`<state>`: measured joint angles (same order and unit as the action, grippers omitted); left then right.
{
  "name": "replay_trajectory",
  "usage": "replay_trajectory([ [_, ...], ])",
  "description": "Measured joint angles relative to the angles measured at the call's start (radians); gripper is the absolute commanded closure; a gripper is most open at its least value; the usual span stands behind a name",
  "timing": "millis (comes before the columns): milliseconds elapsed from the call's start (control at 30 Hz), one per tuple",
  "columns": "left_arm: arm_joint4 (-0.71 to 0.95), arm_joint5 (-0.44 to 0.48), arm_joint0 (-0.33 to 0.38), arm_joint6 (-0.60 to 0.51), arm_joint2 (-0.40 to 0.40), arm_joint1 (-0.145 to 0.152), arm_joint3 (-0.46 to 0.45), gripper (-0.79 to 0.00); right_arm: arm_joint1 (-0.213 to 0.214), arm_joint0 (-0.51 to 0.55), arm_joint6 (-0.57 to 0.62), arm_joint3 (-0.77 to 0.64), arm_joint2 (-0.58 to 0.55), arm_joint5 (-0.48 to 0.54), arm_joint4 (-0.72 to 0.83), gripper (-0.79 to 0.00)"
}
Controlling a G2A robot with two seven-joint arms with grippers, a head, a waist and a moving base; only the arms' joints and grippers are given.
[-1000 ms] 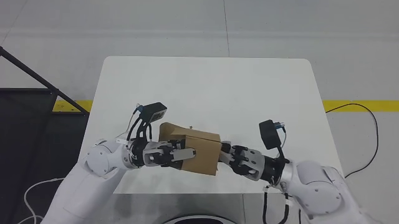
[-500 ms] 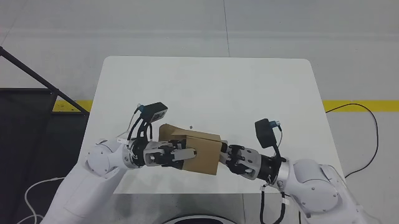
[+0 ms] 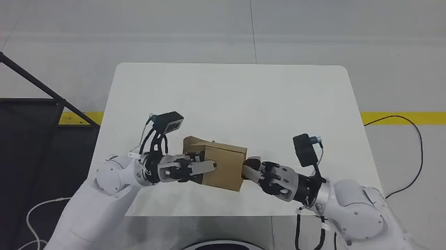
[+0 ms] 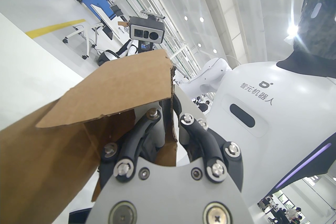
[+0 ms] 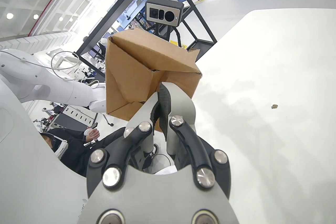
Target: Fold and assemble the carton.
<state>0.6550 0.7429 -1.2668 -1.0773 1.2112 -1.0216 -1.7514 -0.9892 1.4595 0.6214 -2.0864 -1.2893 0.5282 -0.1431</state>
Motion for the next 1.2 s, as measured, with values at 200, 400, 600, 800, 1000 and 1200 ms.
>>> replay_trajectory([
  [200,0.049,-0.026,0.018,-0.027,-0.007,0.0,0.017,0.0,0.004,0.028,-0.009,-0.004,-0.031,0.025,0.016,-0.083],
  [400,0.084,-0.051,0.034,-0.051,-0.008,0.0,0.041,0.0,0.006,0.048,-0.017,-0.007,-0.053,0.048,0.028,-0.129],
  [600,0.092,-0.064,0.05,-0.065,-0.014,0.0,0.061,0.0,0.009,0.074,-0.028,-0.015,-0.077,0.079,0.032,-0.102],
  [800,0.116,-0.102,0.069,-0.102,-0.019,0.001,0.079,0.0,0.011,0.099,-0.039,-0.025,-0.097,0.145,0.009,-0.003],
  [1000,0.166,-0.172,0.093,-0.173,-0.01,0.005,0.076,0.0,0.013,0.114,-0.055,-0.023,-0.107,0.206,-0.029,0.0],
  [1200,0.125,-0.213,0.109,-0.213,0.053,0.018,0.068,0.0,0.013,0.13,-0.098,0.008,-0.127,0.281,-0.072,0.0],
])
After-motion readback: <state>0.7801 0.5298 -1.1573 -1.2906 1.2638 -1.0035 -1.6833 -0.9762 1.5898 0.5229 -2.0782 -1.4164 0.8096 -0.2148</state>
